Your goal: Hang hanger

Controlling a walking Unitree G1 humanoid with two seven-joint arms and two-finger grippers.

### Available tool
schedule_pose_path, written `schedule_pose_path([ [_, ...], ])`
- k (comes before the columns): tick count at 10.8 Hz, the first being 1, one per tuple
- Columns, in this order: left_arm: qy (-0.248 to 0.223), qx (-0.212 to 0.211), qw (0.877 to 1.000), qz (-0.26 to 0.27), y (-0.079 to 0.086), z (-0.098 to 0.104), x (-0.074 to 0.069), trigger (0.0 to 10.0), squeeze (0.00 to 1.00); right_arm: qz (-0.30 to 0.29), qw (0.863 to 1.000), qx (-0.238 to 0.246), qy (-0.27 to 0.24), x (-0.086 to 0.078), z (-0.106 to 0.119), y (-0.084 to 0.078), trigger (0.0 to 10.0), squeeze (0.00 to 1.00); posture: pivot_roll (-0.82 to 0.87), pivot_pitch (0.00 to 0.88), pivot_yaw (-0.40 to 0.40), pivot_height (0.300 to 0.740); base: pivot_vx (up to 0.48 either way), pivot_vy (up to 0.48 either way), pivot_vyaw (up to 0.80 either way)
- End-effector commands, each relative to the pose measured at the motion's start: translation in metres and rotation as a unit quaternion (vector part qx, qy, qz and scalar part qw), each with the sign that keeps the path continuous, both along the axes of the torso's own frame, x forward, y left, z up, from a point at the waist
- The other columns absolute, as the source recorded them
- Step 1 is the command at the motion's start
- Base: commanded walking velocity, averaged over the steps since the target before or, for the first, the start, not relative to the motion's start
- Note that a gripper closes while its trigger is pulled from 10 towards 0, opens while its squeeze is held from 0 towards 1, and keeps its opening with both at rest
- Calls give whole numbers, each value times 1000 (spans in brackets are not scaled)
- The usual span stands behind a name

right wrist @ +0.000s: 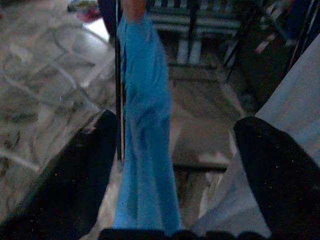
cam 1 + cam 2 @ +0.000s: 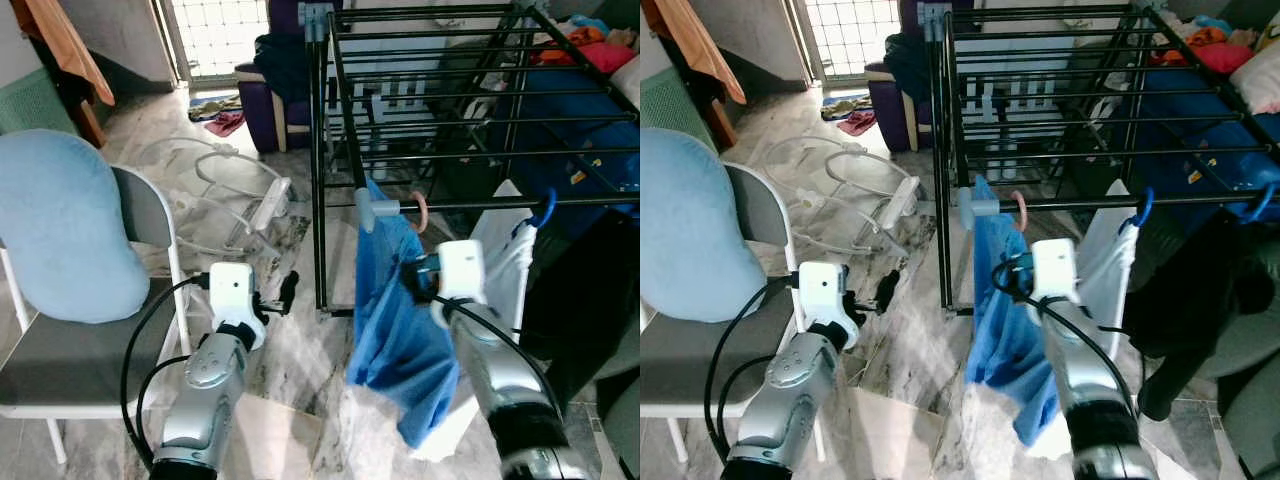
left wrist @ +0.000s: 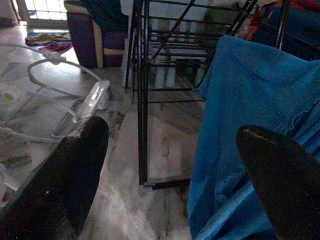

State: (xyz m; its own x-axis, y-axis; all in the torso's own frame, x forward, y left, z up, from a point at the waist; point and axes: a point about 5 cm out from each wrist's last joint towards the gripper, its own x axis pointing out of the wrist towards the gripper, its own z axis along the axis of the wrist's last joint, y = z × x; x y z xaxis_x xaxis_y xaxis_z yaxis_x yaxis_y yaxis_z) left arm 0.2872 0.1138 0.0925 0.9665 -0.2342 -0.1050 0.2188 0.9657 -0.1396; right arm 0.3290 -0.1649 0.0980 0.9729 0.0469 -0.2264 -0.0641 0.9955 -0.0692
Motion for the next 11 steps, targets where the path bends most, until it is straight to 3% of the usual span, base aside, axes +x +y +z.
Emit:
schedule_pose_path([
  [1, -1, 6, 1000, -1, -1, 2, -1, 10000, 0, -1, 1000, 1, -22, -1, 8, 1, 10000, 1000, -39, 37, 27, 740, 0, 0, 0],
  [3, -4, 12, 1000, -2, -1, 4, 0, 10000, 0, -2, 998, -3, -59, -8, 18, 4, 10000, 1000, -38, 54, 30, 740, 0, 0, 0],
  [6, -2, 14, 1000, -4, -3, 2, -3, 10000, 0, 23, 998, -1, -60, -23, 17, 8, 10000, 1000, -43, 61, 34, 740, 0, 0, 0],
  [8, 4, 4, 1000, -7, -7, 4, -2, 10000, 0, 24, 998, 5, -60, -20, 20, 8, 10000, 1000, -44, 62, 34, 740, 0, 0, 0],
  [11, 4, 12, 1000, -7, -6, 4, -4, 10000, 0, 29, 998, 28, -44, -18, 18, 12, 10000, 1000, -37, 62, 31, 740, -284, 0, 0],
])
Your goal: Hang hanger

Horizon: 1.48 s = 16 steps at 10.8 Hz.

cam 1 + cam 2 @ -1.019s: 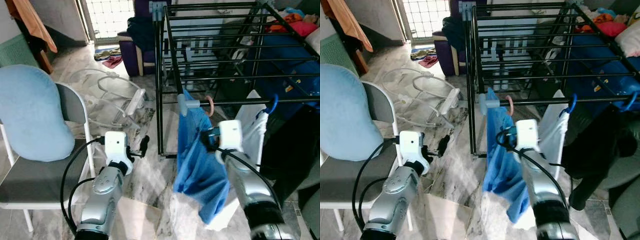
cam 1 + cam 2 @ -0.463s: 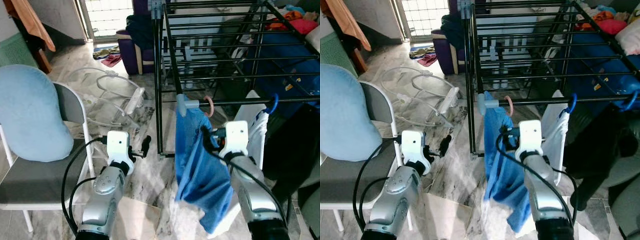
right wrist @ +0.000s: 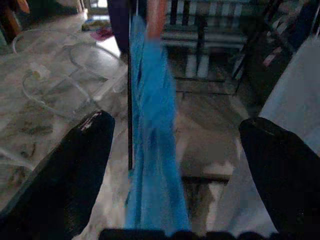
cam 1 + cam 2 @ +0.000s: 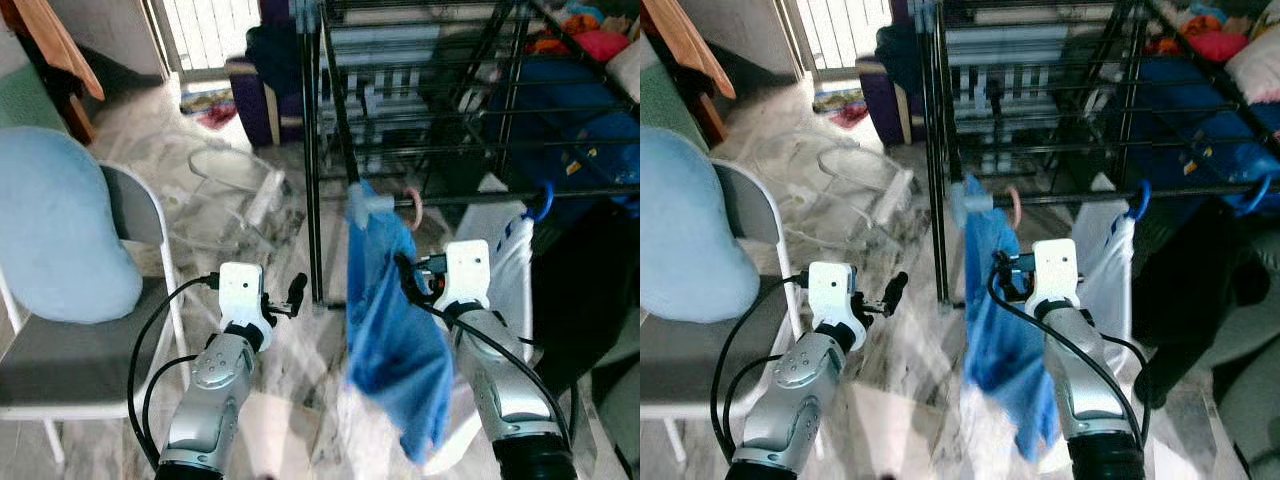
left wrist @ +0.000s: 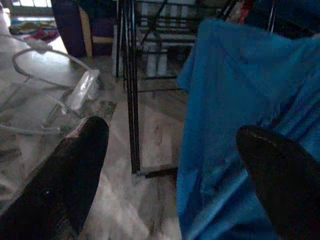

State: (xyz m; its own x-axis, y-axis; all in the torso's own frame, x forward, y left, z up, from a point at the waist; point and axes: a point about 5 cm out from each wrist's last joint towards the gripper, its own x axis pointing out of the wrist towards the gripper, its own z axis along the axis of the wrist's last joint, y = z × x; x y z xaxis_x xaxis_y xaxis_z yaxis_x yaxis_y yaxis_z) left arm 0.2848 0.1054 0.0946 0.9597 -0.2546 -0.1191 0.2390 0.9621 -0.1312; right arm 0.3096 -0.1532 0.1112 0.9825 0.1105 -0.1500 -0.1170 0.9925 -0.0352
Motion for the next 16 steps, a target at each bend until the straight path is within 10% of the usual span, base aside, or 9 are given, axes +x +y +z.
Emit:
schedule_pose_path([
  [1, 0, 6, 1000, 0, 1, 1, -2, 10000, 0, 4, 1000, 10, -5, 1, 5, 3, 10000, 1000, -37, 61, 31, 740, -337, 0, 0],
  [9, 0, 20, 1000, 2, 3, 1, 1, 10000, 0, 9, 1000, 26, 1, 7, 6, 9, 10000, 984, -30, 39, 35, 740, -350, 0, 0],
  [11, -8, 18, 1000, 0, 2, 3, 1, 10000, 0, 7, 1000, 25, 1, 9, 8, 11, 10000, 0, -30, 39, 35, 740, -174, 0, 0],
  [16, -26, 0, 1000, 16, 7, 7, 0, 10000, 0, 53, 999, 7, -9, 13, 14, 23, 10000, 0, -28, 38, 28, 740, 0, 0, 0],
])
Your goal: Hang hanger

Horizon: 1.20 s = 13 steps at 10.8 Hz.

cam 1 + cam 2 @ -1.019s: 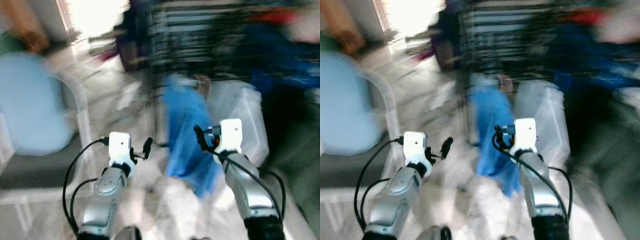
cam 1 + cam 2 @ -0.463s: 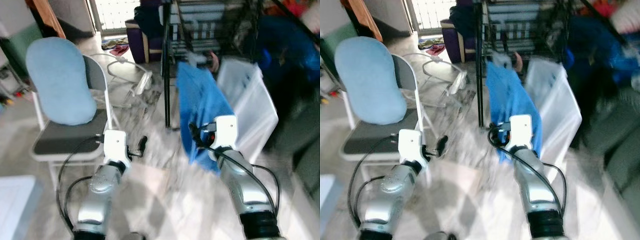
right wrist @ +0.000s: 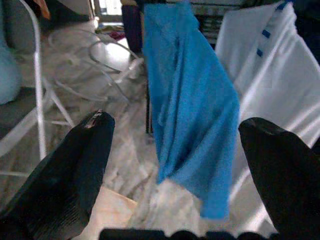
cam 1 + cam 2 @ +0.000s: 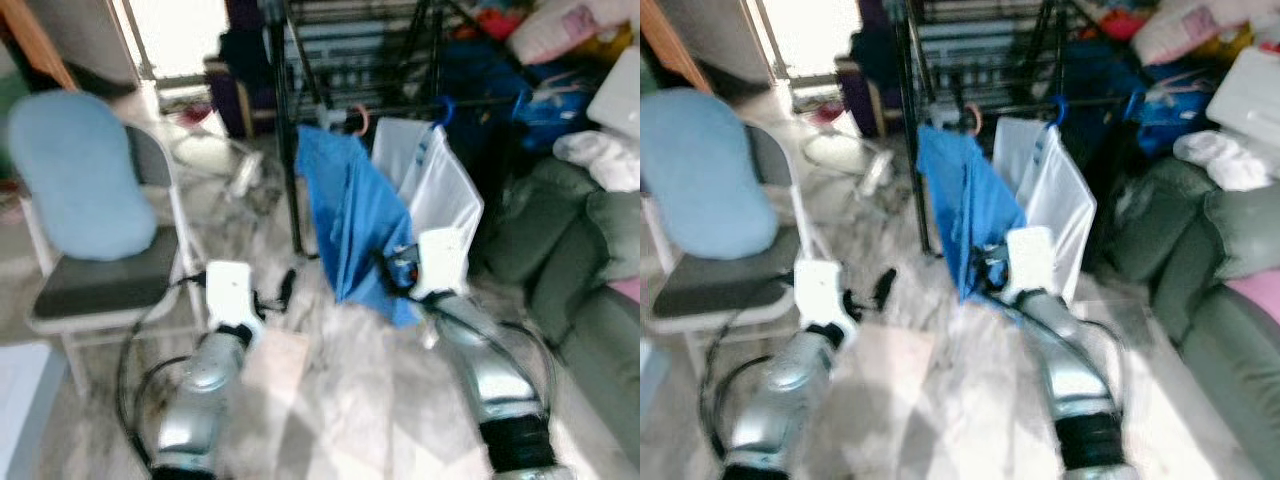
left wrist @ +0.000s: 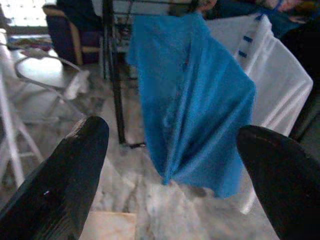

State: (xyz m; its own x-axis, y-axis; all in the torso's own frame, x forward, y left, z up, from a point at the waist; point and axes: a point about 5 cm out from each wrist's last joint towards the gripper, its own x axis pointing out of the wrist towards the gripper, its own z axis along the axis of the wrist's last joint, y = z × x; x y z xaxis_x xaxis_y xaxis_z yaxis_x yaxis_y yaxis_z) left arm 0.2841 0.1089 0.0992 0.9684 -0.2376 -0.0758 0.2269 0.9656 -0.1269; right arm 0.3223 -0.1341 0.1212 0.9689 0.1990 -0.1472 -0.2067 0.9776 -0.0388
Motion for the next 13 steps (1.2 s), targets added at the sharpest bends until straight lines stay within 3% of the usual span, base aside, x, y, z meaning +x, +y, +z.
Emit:
schedule_pose_path([
  [1, -6, 3, 1000, 7, 4, 2, 0, 10000, 0, -7, 1000, 4, 2, 2, 2, 2, 10000, 0, -30, 41, 28, 740, 0, 0, 0],
  [2, -6, 3, 1000, 8, 5, 2, 0, 10000, 0, -10, 998, -66, -10, 4, 0, 3, 10000, 0, -30, 43, 29, 740, 0, -240, 0],
  [3, -6, 1, 1000, 7, 5, 2, -1, 10000, 0, -1, 1000, -17, 15, 2, -3, 7, 10000, 0, -29, 46, 30, 740, 0, -315, 0],
  [4, -5, 2, 1000, 6, 4, 1, -1, 10000, 0, 3, 999, -34, 5, 3, -2, 8, 10000, 0, -29, 46, 31, 740, 0, -311, 0],
  [9, -2, 6, 1000, 4, 5, 0, -1, 10000, 0, 26, 1000, 0, 13, 1, 0, 12, 10000, 0, -26, 49, 35, 740, 0, 0, 0],
  [13, -3, 6, 1000, 6, 4, 0, 1, 10000, 0, 42, 999, 16, 16, 0, 1, 17, 10000, 0, -22, 48, 34, 740, 0, -316, 0],
])
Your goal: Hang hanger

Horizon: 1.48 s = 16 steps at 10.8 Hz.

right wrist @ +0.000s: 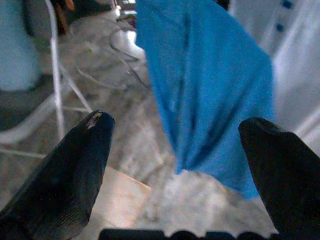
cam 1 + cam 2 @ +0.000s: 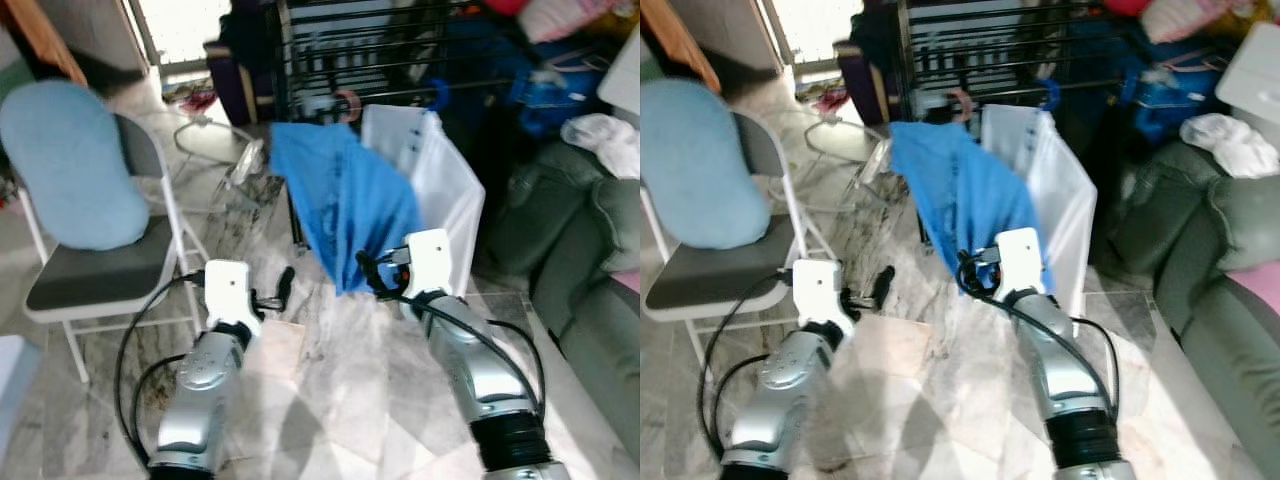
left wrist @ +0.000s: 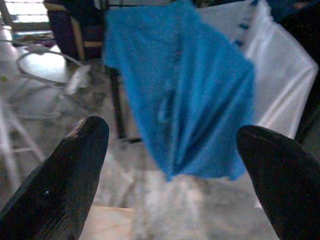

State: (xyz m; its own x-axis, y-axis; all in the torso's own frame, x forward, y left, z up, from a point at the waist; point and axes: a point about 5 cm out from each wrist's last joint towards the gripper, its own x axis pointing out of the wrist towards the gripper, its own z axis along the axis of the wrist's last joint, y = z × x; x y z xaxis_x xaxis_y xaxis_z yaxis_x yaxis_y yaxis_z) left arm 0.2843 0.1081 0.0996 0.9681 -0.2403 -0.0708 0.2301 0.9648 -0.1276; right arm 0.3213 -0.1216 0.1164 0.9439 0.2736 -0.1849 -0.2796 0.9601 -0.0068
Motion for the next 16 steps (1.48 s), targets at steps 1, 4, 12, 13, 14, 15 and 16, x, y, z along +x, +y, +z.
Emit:
schedule_pose_path([
  [1, 0, 7, 1000, 7, 5, 0, 1, 10000, 0, 7, 1000, 5, -6, 2, 5, 5, 10000, 0, -22, 48, 32, 740, 0, -330, 0],
  [4, 1, 8, 1000, 6, 5, -1, 2, 10000, 0, 16, 1000, 7, -4, 1, 5, 7, 10000, 0, -25, 43, 34, 740, 0, -330, 0],
  [12, 2, 11, 1000, 13, 6, -1, 4, 10000, 0, 48, 999, 25, -9, 1, 8, 18, 10000, 0, -16, 18, 34, 740, 0, -206, 273],
  [13, 2, 12, 1000, 14, 7, -2, 5, 10000, 0, 49, 998, 27, -9, 1, 8, 18, 10000, 0, -17, 18, 35, 740, 0, 0, 800],
  [14, 5, 15, 1000, 21, 7, -2, 7, 10000, 0, 52, 998, 30, -10, 2, 9, 19, 10000, 0, -18, 25, 36, 740, 0, 0, 800],
  [15, 6, 15, 1000, 25, 8, -2, 7, 10000, 0, 52, 998, 31, -11, 2, 9, 19, 10000, 0, -18, 25, 36, 740, 0, 0, 800],
  [16, 7, 13, 1000, 25, 8, -2, 7, 10000, 0, 53, 998, 32, -10, 1, 9, 20, 10000, 0, -19, 30, 38, 740, 0, 0, 800],
])
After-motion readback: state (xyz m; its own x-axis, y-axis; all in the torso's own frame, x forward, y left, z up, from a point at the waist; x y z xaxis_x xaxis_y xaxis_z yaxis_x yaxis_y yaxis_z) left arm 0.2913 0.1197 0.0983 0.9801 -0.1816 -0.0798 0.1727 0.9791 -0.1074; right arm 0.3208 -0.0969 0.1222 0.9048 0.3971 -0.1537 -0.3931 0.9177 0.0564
